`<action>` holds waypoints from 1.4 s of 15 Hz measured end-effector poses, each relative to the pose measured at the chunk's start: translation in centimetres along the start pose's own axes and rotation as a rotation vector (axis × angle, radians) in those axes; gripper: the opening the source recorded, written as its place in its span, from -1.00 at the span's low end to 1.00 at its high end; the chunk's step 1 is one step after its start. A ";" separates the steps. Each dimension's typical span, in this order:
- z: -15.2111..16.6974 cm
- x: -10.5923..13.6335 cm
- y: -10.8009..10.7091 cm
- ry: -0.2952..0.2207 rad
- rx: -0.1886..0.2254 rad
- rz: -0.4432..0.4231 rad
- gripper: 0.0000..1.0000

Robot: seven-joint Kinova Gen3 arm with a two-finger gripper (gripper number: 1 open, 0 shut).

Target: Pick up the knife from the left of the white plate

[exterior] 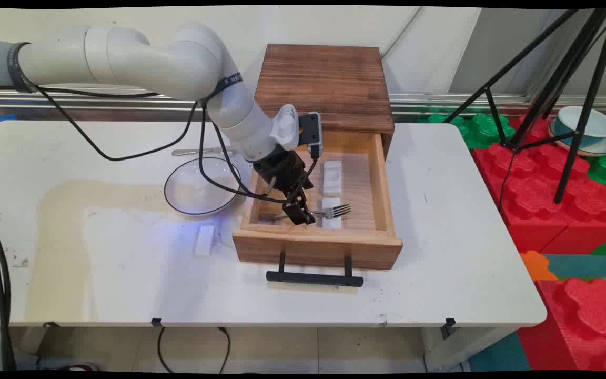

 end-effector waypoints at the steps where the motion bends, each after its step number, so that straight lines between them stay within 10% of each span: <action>1: -0.2 0.1 0.0 0.004 0.000 0.003 1.00; 21: -10.6 -2.1 0.5 0.060 0.008 0.054 1.00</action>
